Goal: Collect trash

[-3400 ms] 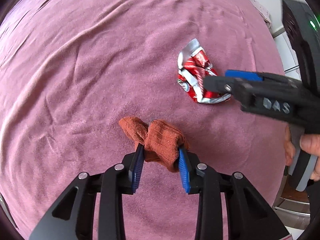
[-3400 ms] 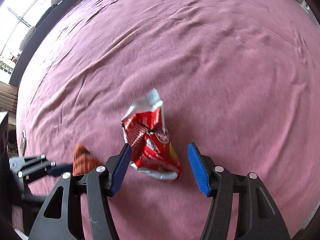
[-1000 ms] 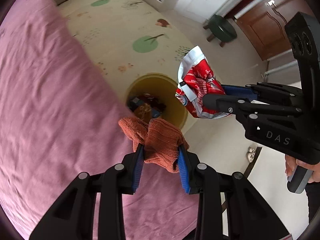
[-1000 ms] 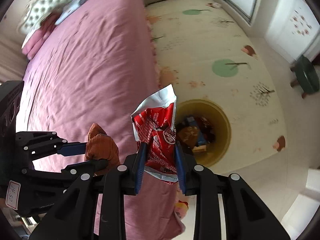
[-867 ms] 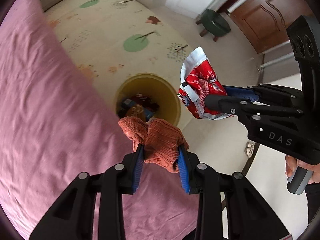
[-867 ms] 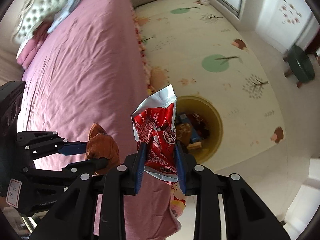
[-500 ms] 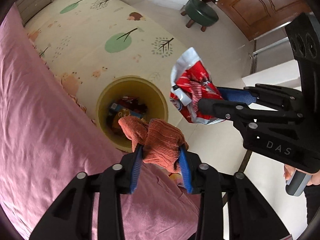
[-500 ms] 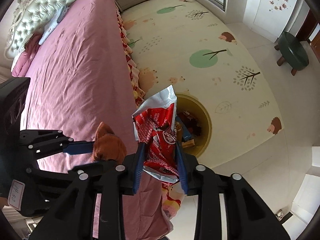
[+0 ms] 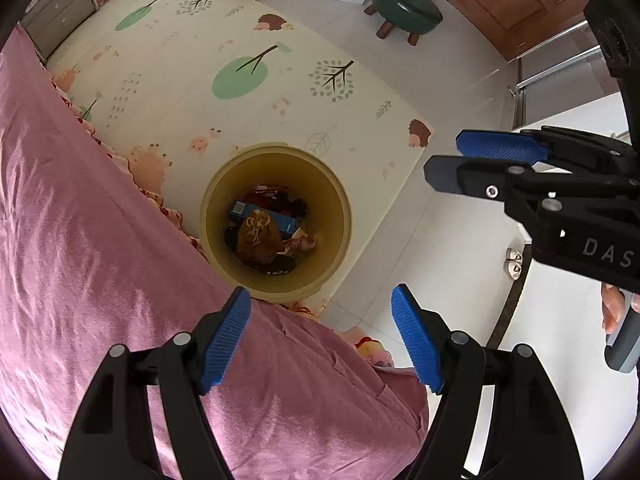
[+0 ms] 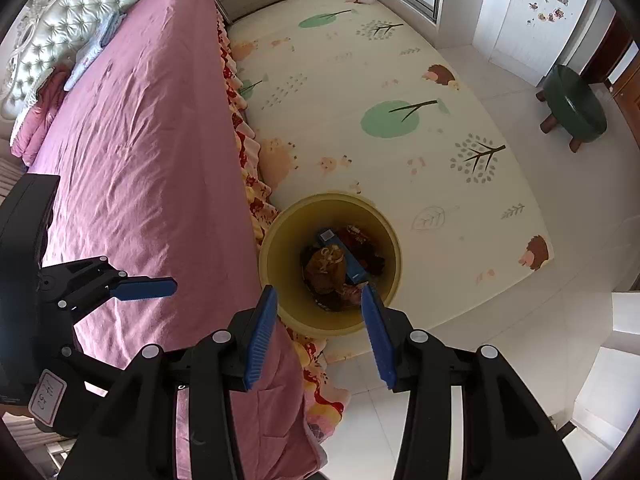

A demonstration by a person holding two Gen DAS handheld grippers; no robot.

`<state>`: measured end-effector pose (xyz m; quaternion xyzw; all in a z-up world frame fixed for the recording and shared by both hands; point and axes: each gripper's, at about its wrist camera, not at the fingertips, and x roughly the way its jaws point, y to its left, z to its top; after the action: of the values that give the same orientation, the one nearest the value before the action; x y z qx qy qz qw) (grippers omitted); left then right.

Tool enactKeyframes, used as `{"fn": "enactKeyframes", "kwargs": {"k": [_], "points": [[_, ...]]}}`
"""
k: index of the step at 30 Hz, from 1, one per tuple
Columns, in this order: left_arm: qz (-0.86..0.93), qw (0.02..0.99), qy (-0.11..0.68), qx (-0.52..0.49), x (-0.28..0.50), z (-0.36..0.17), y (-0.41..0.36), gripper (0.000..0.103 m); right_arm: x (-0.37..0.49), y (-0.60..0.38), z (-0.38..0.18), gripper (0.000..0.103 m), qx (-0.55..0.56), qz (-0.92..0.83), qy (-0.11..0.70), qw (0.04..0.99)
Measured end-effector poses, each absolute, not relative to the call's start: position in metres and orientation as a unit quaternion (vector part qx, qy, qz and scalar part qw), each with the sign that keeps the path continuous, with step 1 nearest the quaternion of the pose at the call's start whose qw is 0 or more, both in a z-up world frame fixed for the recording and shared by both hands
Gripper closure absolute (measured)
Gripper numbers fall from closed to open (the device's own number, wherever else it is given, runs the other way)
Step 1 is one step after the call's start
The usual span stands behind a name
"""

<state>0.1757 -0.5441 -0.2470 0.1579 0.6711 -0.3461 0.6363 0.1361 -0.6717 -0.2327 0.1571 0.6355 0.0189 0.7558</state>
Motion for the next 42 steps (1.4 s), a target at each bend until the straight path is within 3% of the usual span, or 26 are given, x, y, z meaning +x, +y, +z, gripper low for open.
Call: {"fn": "enactKeyframes", "kwargs": {"k": [16, 33, 42], "points": [[-0.328, 0.666, 0.658, 0.127, 0.166, -0.206, -0.500, 0.028, 0.140, -0.631, -0.197, 0.060, 0.130, 0.049, 0.627, 0.766], [-0.224, 0.724, 0.651, 0.051, 0.123, -0.149, -0.341, 0.025, 0.128, -0.478, -0.139, 0.054, 0.090, 0.162, 0.610, 0.771], [-0.151, 0.752, 0.641, -0.026, 0.099, -0.123, -0.257, 0.017, 0.111, -0.413, -0.119, 0.050, 0.087, 0.196, 0.606, 0.766]]}}
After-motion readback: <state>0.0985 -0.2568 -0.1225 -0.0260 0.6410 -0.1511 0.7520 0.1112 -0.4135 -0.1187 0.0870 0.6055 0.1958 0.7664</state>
